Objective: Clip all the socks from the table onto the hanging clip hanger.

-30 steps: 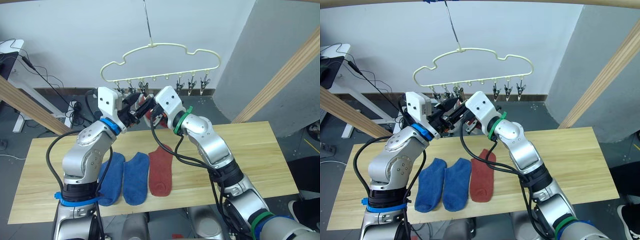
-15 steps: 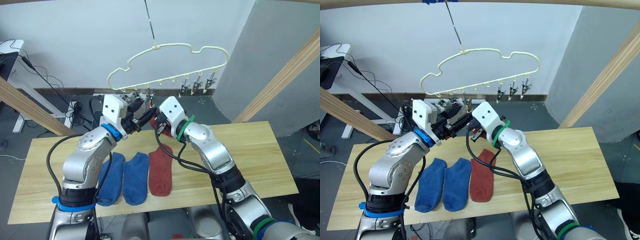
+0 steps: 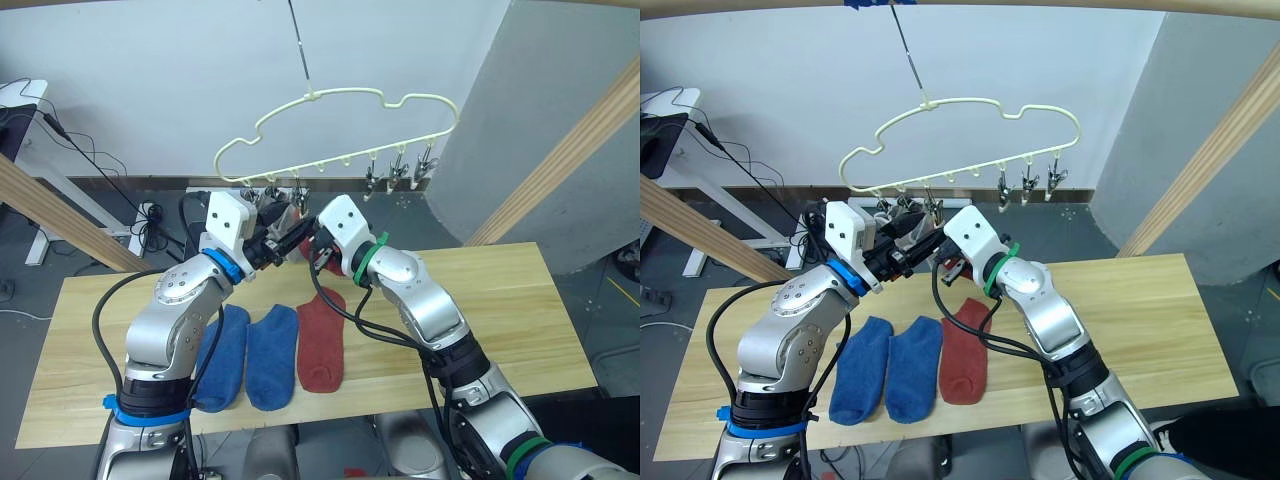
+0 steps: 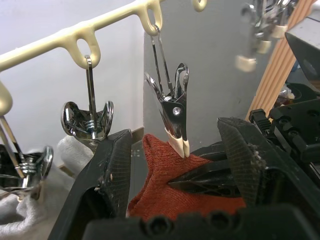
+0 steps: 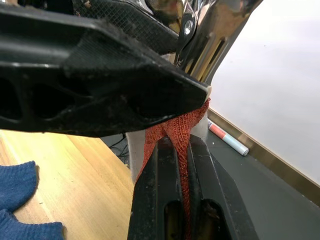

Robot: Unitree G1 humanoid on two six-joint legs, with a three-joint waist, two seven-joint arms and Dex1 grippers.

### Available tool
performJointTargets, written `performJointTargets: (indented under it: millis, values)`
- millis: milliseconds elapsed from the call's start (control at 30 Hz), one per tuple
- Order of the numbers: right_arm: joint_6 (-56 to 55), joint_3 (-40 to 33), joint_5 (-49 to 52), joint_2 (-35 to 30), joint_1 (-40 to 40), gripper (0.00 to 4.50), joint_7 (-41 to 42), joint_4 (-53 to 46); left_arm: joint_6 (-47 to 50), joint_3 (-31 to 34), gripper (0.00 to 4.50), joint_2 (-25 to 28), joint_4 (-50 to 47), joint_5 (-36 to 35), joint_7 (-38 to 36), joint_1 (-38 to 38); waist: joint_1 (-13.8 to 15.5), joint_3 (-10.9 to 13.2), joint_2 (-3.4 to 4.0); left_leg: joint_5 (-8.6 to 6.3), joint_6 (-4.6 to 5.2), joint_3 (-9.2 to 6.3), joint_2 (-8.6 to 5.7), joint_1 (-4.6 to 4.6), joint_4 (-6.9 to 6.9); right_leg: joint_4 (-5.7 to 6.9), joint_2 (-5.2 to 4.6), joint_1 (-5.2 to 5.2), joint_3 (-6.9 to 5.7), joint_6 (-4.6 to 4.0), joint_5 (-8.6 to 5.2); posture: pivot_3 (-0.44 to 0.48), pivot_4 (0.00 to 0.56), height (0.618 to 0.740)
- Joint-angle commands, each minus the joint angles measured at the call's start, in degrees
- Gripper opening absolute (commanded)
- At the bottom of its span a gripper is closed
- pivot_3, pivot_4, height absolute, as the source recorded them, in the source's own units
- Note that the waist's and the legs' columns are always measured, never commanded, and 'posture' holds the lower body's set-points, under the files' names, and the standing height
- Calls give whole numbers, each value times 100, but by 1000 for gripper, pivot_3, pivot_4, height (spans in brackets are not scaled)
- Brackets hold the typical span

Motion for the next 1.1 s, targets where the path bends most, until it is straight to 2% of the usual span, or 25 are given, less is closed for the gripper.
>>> performJointTargets:
  millis: [33,533,867,900,1100]
  values:
    - [-24,27,84,66,44,0,27,-263,-99,-13,3039,42,-255,16,-57,43,0,0,0,0,0,0,0,0,0,0,0,0,0,0,0,-263,302,740]
    - [55,-12,92,5,56,0,90,-292,-41,-57,3039,-138,-393,-13,205,-227,1,0,0,0,0,-1,0,0,0,0,0,0,-1,0,0,-265,299,740]
    - [48,-144,190,106,75,0,-3,-290,-109,-13,3039,-37,-365,22,189,-88,1,0,0,0,0,0,0,0,0,0,0,0,0,0,0,-261,298,740]
    - [47,-177,226,130,80,542,-9,-295,-118,-6,3077,-26,-353,22,182,-83,1,0,0,0,0,0,0,0,0,0,0,0,0,0,0,-261,298,740]
    - [117,-144,222,115,45,2506,11,-337,-160,110,3077,85,-334,-3,83,-17,1,0,0,0,0,0,0,0,0,0,0,0,0,0,0,-260,296,740]
